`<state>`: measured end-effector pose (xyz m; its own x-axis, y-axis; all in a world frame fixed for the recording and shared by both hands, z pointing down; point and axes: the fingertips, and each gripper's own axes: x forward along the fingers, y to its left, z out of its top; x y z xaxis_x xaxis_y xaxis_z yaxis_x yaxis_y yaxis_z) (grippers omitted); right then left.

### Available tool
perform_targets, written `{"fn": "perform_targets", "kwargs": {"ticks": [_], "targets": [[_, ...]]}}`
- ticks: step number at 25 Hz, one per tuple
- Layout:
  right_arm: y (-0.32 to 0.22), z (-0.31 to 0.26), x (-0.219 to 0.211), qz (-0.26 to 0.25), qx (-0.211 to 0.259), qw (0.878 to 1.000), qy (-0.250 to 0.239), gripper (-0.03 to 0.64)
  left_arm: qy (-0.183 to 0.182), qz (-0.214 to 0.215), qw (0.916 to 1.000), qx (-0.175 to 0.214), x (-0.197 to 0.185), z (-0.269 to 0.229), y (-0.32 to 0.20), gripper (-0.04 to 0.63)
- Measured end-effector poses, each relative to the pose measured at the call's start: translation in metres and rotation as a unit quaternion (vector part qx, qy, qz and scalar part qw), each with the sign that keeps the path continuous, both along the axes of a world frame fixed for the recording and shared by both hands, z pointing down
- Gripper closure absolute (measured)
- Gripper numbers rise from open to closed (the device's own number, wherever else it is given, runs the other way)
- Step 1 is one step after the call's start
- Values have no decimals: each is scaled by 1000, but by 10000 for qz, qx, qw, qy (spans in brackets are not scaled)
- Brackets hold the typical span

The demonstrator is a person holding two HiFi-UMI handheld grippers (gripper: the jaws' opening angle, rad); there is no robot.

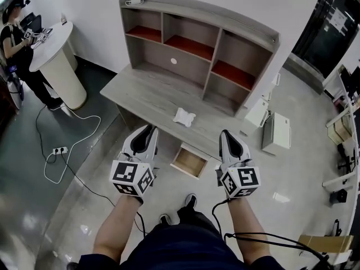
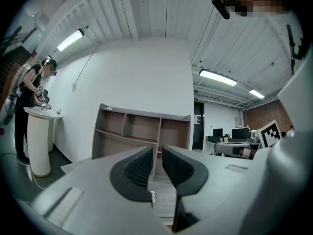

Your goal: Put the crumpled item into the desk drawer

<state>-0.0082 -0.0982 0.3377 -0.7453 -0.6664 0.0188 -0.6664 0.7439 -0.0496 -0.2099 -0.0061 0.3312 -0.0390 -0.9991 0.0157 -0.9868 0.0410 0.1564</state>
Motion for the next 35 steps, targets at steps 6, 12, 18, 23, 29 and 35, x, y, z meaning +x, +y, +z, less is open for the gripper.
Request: {"fn": "perform_targets", "kwargs": {"ticks": [6, 12, 18, 23, 29, 35], "targets": [[-53, 15, -11, -255, -172, 9995, -56, 611, -23, -220, 9995, -205, -3, 15, -41, 532], [-91, 38, -27, -559, -509, 9971, -94, 611, -117, -518, 9974, -485, -11, 30, -58, 532], [-109, 55, -42, -870, -791, 9930, -89, 611, -215, -771, 9938, -766, -18, 45, -65, 532], [-120, 61, -44, -927, -860, 9919, -85, 611, -224, -747, 9918, -1016, -18, 66, -80, 532], [-141, 73, -31, -630, -977, 9932, 16, 611, -318, -390, 9887, -1410, -22, 103, -120, 532], [-165, 87, -11, 36, -1095, 9939, 138, 611, -444, 205, 9792, -1967, -34, 164, -171, 532]]}}
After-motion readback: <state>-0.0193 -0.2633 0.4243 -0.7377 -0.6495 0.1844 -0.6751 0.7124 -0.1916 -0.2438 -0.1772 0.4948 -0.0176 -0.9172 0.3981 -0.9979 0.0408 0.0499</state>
